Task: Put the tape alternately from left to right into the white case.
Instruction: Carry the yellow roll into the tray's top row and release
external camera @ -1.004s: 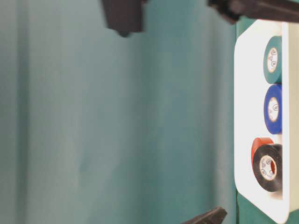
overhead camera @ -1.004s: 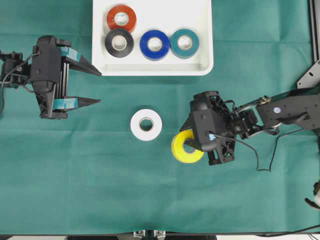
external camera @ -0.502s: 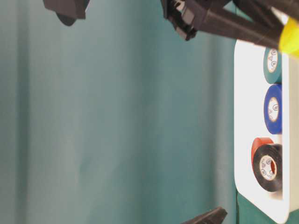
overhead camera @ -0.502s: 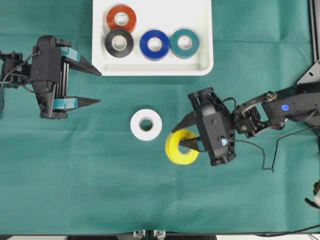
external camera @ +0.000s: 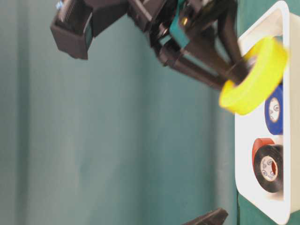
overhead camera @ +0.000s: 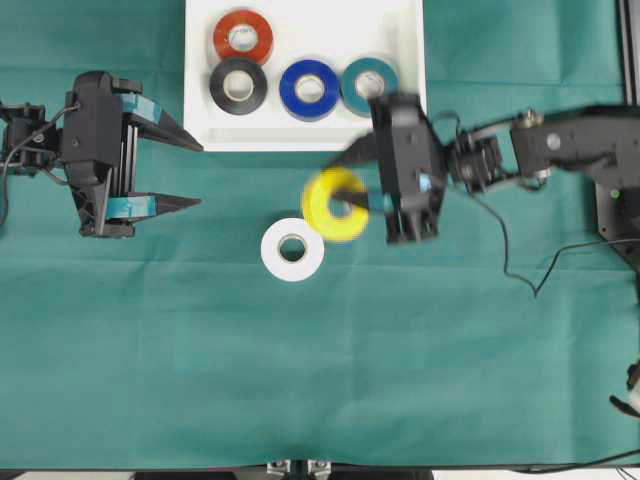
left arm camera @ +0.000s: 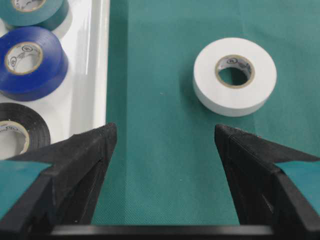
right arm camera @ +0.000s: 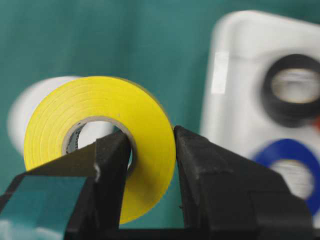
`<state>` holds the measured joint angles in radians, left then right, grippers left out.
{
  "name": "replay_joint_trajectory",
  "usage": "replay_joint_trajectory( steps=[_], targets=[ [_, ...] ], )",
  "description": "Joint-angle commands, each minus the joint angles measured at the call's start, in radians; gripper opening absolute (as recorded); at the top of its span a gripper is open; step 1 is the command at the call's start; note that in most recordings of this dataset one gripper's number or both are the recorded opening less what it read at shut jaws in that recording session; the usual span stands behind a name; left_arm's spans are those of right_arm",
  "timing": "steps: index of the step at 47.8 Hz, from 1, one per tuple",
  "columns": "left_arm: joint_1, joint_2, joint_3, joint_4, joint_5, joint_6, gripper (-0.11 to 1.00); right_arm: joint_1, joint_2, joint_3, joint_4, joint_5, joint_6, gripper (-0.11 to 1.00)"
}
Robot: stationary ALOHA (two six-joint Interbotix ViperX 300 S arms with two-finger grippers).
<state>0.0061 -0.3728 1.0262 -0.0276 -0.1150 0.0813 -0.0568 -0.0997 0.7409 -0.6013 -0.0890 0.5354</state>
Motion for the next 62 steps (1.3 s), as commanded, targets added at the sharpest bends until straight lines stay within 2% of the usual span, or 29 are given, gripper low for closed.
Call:
replay_joint_trajectory(
  steps=[1, 15, 23, 31, 48, 62],
  targets=[
    [0.000, -0.006, -0.011, -0.002, -0.005, 0.000, 0.89, -0.052, -0.005, -0.035, -0.028, -0.026, 0.002, 0.32],
    [0.000, -0.006, -0.012, -0.002, -0.008, 0.000, 0.89, -0.192, 0.071, -0.092, -0.049, -0.098, 0.000, 0.32],
    [-0.002, -0.006, -0.009, -0.002, -0.009, 0.000, 0.89, -0.276, 0.123, -0.133, -0.081, -0.104, -0.009, 0.32],
    [0.000, -0.006, -0.011, -0.002, -0.009, 0.000, 0.89, -0.353, 0.189, -0.190, -0.084, -0.103, -0.023, 0.32],
    [-0.002, -0.006, -0.012, -0.002, -0.011, 0.000, 0.89, -0.428, 0.279, -0.244, -0.086, -0.097, -0.023, 0.32],
    [-0.002, -0.006, -0.011, -0.002, -0.011, 0.000, 0.89, -0.442, 0.298, -0.244, -0.086, -0.040, -0.023, 0.32]
  ],
)
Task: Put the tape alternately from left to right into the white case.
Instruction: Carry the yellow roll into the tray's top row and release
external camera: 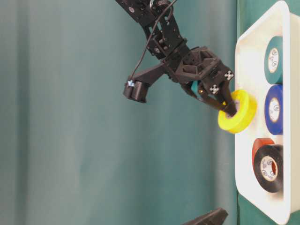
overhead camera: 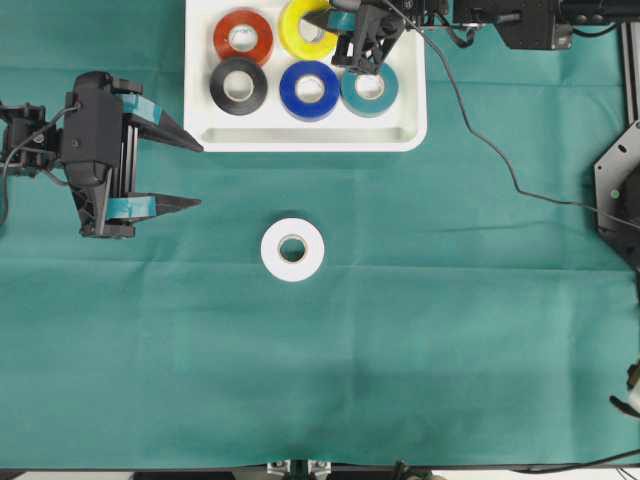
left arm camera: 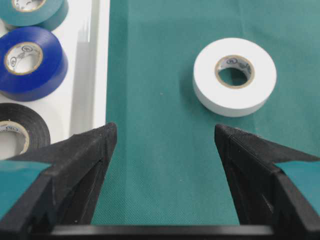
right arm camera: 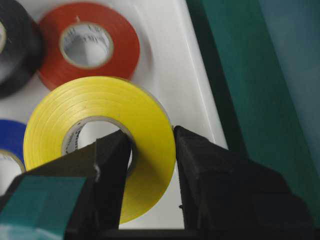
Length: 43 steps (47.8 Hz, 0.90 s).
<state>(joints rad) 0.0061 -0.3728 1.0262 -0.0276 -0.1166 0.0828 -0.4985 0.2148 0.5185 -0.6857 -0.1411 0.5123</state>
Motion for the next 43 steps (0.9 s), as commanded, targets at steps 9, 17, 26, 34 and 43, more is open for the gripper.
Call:
replay_joint_trajectory(
  steps=[9, 17, 26, 34, 43],
  targets=[
    [-0.002, -0.006, -0.011, -0.002, -0.009, -0.002, 0.89, -0.002, -0.014, -0.015, -0.002, 0.020, 0.002, 0.32],
    [-0.002, -0.006, -0.011, -0.002, -0.009, -0.002, 0.89, 0.000, -0.014, -0.014, -0.002, 0.018, 0.002, 0.32],
    [0.000, -0.006, -0.011, -0.002, -0.009, -0.002, 0.89, 0.000, -0.014, -0.012, 0.000, 0.012, 0.002, 0.32],
    [-0.002, -0.006, -0.012, -0.002, -0.008, -0.002, 0.89, 0.006, -0.014, -0.011, -0.002, 0.011, 0.002, 0.32],
    [-0.002, -0.006, -0.014, -0.002, -0.005, -0.002, 0.89, 0.011, -0.015, -0.011, -0.002, 0.017, 0.005, 0.74]
  ],
)
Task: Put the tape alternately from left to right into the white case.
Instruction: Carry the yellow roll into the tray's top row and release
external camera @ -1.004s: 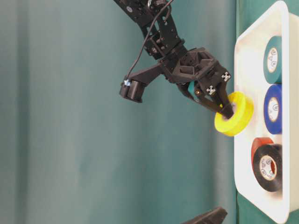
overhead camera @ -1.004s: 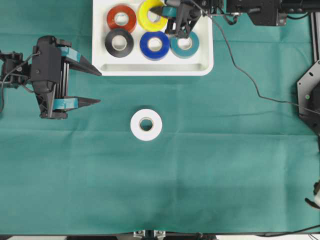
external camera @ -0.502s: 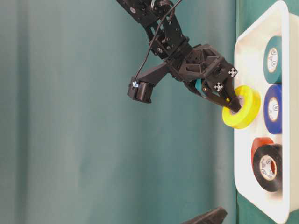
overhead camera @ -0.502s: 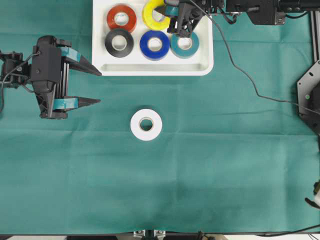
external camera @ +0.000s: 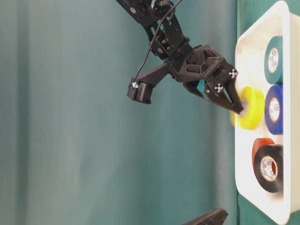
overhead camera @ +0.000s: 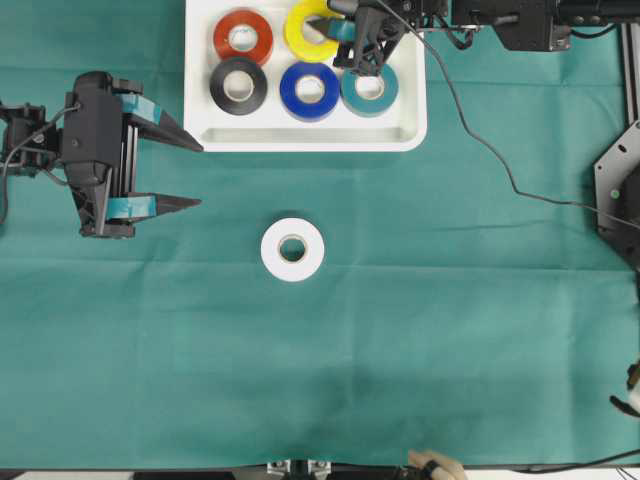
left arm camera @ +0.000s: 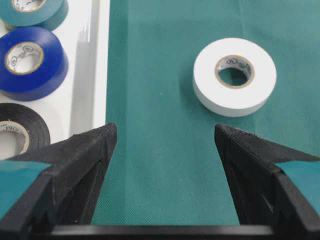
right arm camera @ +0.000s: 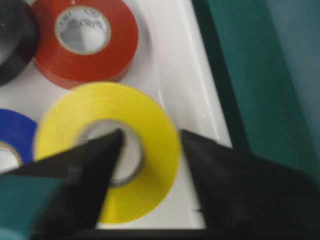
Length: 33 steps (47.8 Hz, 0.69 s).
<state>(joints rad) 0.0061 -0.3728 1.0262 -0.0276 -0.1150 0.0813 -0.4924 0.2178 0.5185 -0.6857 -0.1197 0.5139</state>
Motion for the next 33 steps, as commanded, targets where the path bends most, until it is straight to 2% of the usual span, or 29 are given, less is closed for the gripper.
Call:
replay_joint_trajectory(
  steps=[1, 3, 4, 8, 33],
  targets=[
    [0.000, -0.006, -0.014, -0.002, -0.006, 0.000, 0.89, 0.005, -0.020, -0.011, 0.000, -0.005, 0.003, 0.80],
    [-0.002, -0.006, -0.014, -0.002, -0.006, 0.000, 0.89, 0.008, -0.025, -0.011, -0.002, -0.005, 0.003, 0.88],
    [-0.002, -0.006, -0.014, -0.002, -0.005, 0.000, 0.89, 0.009, -0.026, -0.011, -0.002, -0.005, 0.003, 0.88],
    [-0.002, -0.006, -0.015, -0.002, -0.006, 0.000, 0.89, 0.015, -0.035, -0.009, -0.002, -0.005, 0.003, 0.81],
    [0.000, -0.006, -0.014, -0.002, -0.005, 0.000, 0.89, 0.032, -0.081, 0.023, -0.002, -0.011, 0.005, 0.81]
  ],
)
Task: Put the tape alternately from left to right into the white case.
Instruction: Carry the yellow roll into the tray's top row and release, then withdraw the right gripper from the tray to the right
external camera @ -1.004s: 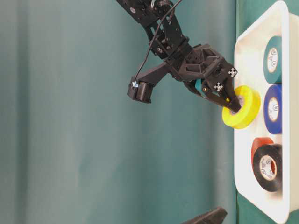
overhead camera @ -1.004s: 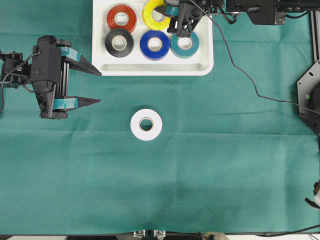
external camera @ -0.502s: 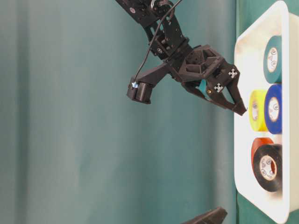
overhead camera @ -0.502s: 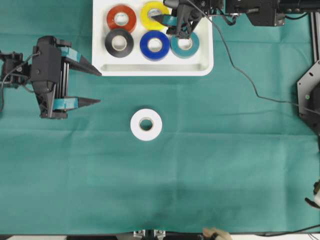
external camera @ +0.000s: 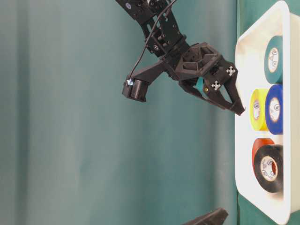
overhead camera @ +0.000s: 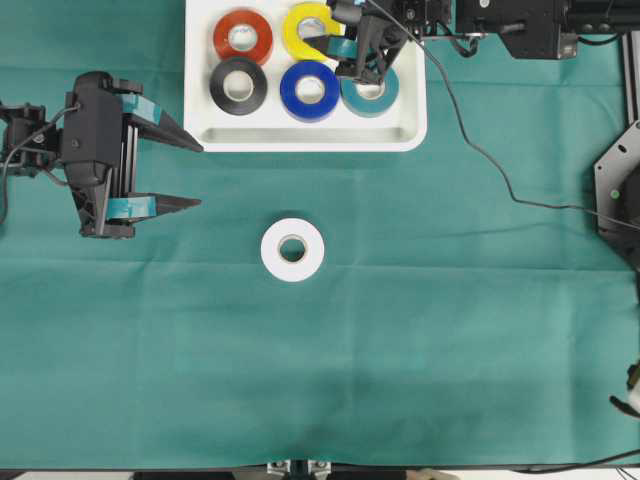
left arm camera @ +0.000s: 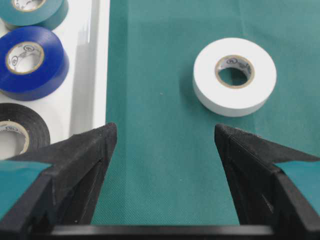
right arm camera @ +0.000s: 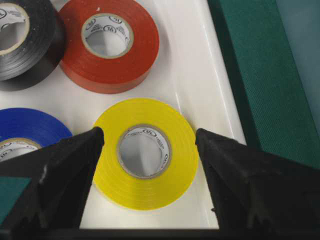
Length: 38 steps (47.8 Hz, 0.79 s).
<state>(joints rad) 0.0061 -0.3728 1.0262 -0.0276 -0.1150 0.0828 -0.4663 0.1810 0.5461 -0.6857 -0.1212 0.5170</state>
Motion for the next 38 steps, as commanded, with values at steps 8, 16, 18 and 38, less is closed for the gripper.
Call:
replay_joint_trajectory(
  steps=[8, 16, 18, 38],
  targets=[
    [-0.002, -0.006, -0.014, -0.002, -0.006, -0.002, 0.89, 0.035, -0.084, 0.014, -0.002, -0.014, 0.005, 0.81],
    [-0.002, -0.006, -0.015, -0.002, -0.005, -0.002, 0.89, 0.080, -0.133, 0.046, -0.002, -0.035, 0.006, 0.81],
    [-0.002, -0.006, -0.017, -0.002, -0.005, -0.002, 0.89, 0.094, -0.146, 0.055, -0.002, -0.041, 0.006, 0.81],
    [-0.002, -0.006, -0.015, -0.002, -0.005, -0.002, 0.89, 0.216, -0.250, 0.146, -0.002, -0.075, 0.008, 0.81]
  ],
)
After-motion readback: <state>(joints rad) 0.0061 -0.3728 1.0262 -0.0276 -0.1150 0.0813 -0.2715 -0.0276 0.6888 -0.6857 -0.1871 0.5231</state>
